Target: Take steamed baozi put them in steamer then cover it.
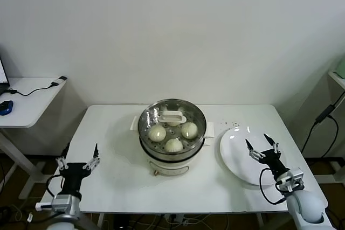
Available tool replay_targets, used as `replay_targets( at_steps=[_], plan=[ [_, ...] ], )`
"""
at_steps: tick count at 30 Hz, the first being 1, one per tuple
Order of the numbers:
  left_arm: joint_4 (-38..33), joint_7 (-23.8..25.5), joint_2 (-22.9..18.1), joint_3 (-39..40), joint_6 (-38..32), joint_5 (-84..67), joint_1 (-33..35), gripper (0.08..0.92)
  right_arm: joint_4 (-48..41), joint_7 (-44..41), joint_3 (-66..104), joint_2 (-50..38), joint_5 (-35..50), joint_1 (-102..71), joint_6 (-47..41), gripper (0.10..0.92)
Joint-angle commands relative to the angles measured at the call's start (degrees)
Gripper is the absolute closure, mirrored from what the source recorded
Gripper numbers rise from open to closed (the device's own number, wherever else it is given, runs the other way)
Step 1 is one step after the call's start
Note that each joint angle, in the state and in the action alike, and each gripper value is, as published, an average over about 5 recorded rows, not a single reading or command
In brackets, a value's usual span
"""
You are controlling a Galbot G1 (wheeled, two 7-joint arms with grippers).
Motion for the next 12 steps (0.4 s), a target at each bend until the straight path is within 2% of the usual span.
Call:
replay_targets(
  at_steps=[1,12],
  plan=[
    [3.5,1.1,-2.4,-3.7,-8.7,-10.1,2.0,0.177,2.0,-0.2,0.5,0.1,2.3,-1.9,-0.3,0.203],
    [3.3,2.4,-2.1,-3.6,-8.9,-8.5,2.1,0.177,2.4,-0.2,0.9,0.5,2.3,-2.4,-0.1,0.203]
  ],
)
